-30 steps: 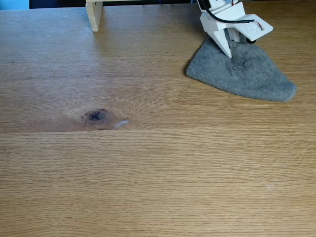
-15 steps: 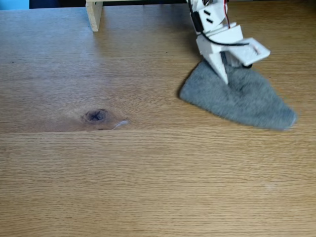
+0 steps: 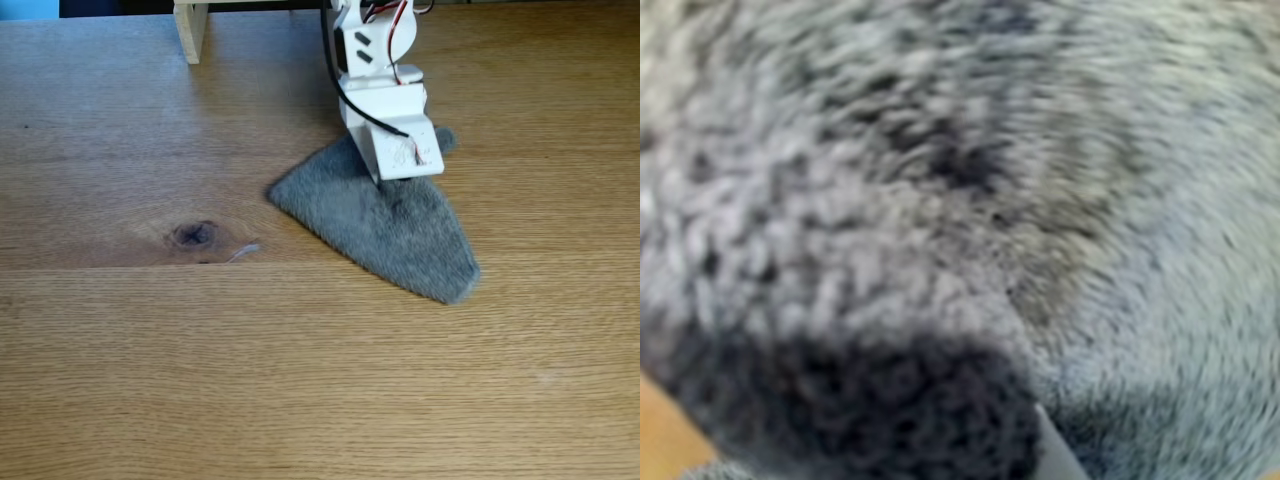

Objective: Clean the area in front of the robot

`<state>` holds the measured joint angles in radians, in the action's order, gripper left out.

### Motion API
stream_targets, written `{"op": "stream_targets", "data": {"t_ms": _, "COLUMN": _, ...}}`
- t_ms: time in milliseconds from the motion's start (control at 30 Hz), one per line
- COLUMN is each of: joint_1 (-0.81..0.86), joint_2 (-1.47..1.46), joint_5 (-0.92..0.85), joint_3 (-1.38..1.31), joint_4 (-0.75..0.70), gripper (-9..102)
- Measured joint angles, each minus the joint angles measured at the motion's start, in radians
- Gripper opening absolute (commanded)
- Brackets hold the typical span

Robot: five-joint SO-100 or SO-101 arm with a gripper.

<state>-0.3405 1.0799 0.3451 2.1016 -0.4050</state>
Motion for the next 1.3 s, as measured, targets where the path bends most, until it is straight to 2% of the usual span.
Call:
{"op": "stream_targets", "data": {"t_ms": 167, "joint_1": -0.268, "joint_2": 0.109, "joint_5": 0.110, "joint_3": 0.109, "joint_4": 0.009, "gripper": 0}}
{"op": "stream_targets", "data": {"t_ms": 333, "joint_1": -0.482, "joint_2": 0.133, "joint_5": 0.158, "joint_3": 0.155, "joint_4": 0.109, "gripper": 0}}
{"op": "stream_targets", "data": {"t_ms": 500, "joint_1": -0.462, "joint_2": 0.089, "joint_5": 0.106, "joint_3": 0.153, "joint_4": 0.247, "gripper": 0}}
{"op": "stream_targets", "data": {"t_ms": 633, "joint_1": -0.365, "joint_2": -0.037, "joint_5": 0.009, "joint_3": 0.129, "joint_4": 0.382, "gripper": 0}}
{"op": "stream_targets", "data": {"t_ms": 767, "joint_1": -0.267, "joint_2": -0.166, "joint_5": -0.110, "joint_3": 0.034, "joint_4": 0.459, "gripper": 0}}
{"op": "stream_targets", "data": {"t_ms": 1000, "joint_1": -0.018, "joint_2": -0.299, "joint_5": -0.179, "joint_3": -0.235, "joint_4": 0.316, "gripper": 0}}
{"op": "stream_targets", "data": {"t_ms": 1167, "joint_1": 0.163, "joint_2": -0.245, "joint_5": -0.140, "joint_3": -0.314, "joint_4": 0.064, "gripper": 0}}
{"op": "stream_targets", "data": {"t_ms": 1300, "joint_1": 0.233, "joint_2": -0.098, "joint_5": -0.072, "joint_3": -0.282, "joint_4": -0.133, "gripper": 0}}
